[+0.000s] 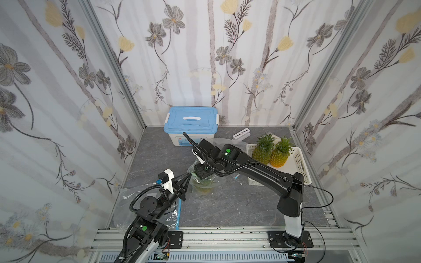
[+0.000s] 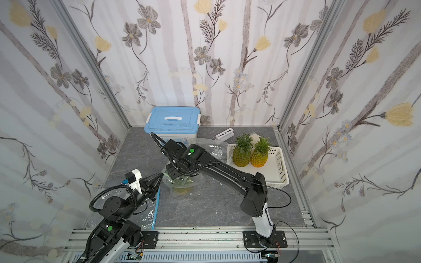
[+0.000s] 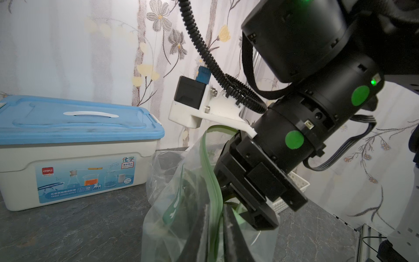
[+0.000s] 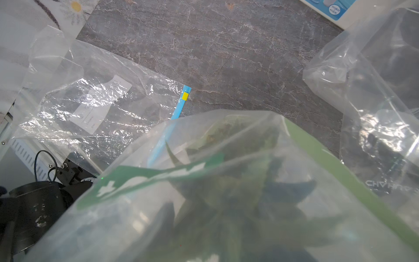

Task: Open the zip-top bag and take out the pineapple
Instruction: Open the zipper of the food storage bag at the center of the board, then pick up the pineapple from the zipper food storage bag.

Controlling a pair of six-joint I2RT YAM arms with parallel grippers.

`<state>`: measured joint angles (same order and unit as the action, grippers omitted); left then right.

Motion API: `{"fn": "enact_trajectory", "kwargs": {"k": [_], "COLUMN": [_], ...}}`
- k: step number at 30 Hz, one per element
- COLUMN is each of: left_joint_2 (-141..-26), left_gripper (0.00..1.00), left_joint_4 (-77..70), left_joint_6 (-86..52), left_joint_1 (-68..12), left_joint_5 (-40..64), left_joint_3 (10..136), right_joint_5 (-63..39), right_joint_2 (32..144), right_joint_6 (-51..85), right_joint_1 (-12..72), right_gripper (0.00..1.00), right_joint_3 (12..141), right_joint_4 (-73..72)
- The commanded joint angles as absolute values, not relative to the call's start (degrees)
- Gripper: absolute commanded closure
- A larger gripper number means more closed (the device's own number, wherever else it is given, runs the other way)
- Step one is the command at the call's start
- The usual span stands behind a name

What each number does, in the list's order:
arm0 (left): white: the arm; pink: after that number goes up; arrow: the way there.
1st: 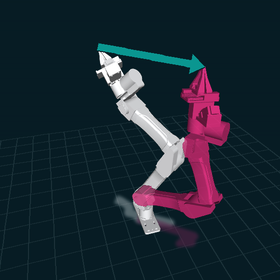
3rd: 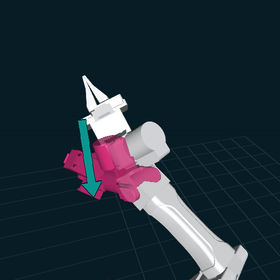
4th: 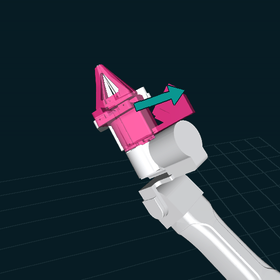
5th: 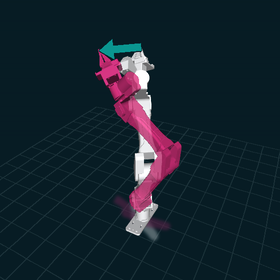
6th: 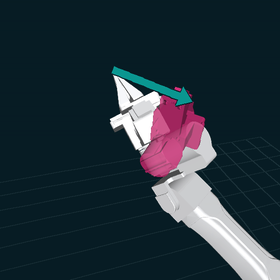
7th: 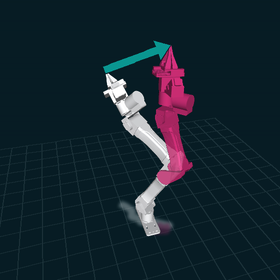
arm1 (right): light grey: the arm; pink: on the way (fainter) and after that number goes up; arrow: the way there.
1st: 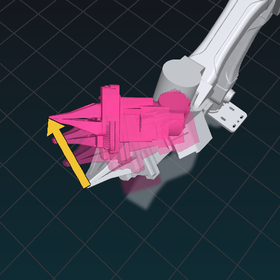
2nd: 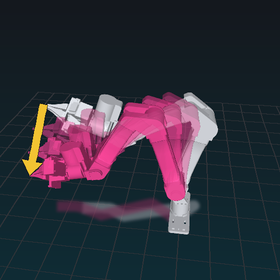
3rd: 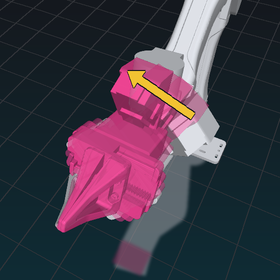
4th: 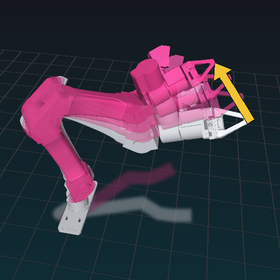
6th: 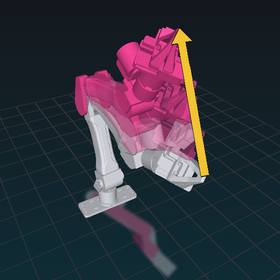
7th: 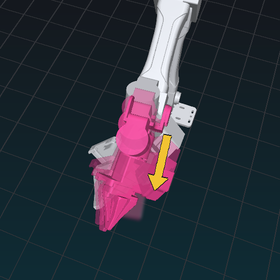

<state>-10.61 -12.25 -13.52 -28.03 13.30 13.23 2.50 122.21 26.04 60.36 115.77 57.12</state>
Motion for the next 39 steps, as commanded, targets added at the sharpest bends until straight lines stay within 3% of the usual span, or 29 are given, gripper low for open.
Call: {"fn": "enact_trajectory", "kwargs": {"k": [1, 3, 5, 8, 13, 22, 33, 39], "left_joint_2": [-10.41, -10.20, -10.08, -10.60, -13.96, -27.44, -35.13, -38.53], "left_gripper": [0.74, 0.63, 0.47, 0.26, 0.01, 0.00, 0.00, 0.00], "left_joint_4": [-14.31, -13.52, -12.44, -11.63, -11.97, -15.25, -16.80, -21.31], "left_joint_6": [-13.80, -13.71, -13.65, -13.84, -14.62, -15.56, -2.98, 1.83], "left_joint_1": [-28.09, -28.03, -28.03, -28.03, -28.04, -28.80, -29.99, -29.97], "left_joint_5": [12.97, 12.51, 11.68, 11.16, 13.71, 25.40, 12.69, 12.60], "left_joint_3": [12.92, 12.92, 12.92, 12.93, 13.50, 14.58, 16.09, 16.35], "right_joint_5": [0.30, 1.36, 2.47, 3.52, 6.91, 5.82, 3.85, 2.88], "right_joint_2": [123.39, 123.19, 122.16, 119.08, 113.32, 107.05, 103.96, 102.80], "right_joint_6": [27.35, 27.82, 28.04, 27.56, 25.49, 20.47, 17.90, 17.20], "right_joint_1": [60.29, 60.18, 60.20, 60.12, 59.21, 55.88, 54.76, 54.82], "right_gripper": [0.50, 0.75, 0.89, 0.98, 1.00, 1.00, 1.00, 1.00], "right_joint_3": [113.34, 112.23, 112.02, 112.40, 115.09, 125.55, 132.49, 132.54], "right_joint_4": [56.66, 55.09, 53.88, 52.79, 55.77, 59.97, 65.40, 67.50]}}
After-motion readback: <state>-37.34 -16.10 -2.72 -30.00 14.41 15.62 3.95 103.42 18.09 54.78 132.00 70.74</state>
